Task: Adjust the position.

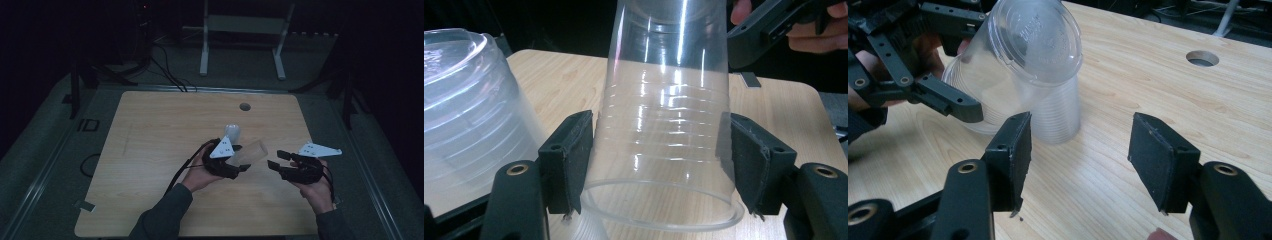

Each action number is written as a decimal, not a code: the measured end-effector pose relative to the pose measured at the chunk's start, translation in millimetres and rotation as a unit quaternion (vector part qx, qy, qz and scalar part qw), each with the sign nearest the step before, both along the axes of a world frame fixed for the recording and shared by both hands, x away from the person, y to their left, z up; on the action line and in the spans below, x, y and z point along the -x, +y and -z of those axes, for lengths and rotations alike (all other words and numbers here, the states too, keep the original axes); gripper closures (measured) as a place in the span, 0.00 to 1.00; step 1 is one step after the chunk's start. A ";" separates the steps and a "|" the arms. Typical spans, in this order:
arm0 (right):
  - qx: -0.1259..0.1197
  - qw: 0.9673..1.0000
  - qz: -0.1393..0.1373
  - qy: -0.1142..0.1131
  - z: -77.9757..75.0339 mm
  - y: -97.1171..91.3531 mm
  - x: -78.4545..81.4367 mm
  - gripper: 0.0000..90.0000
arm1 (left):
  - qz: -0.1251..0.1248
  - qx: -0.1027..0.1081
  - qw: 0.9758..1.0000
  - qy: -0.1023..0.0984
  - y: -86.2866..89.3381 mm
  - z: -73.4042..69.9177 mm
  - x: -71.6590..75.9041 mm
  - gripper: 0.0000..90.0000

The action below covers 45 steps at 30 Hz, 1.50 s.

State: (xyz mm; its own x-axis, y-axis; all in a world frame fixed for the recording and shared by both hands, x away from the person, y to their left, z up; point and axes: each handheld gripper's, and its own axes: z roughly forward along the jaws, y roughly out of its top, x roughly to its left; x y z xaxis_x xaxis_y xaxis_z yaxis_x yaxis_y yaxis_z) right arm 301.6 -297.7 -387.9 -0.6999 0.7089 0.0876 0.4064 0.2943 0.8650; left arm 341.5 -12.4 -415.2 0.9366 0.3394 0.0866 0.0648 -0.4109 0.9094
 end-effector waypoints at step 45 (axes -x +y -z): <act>0.252 0.959 -0.128 0.009 -23.7 26.2 -14.5 0.43 | 0.038 -0.077 0.996 -0.018 -0.9 2.5 1.4 0.36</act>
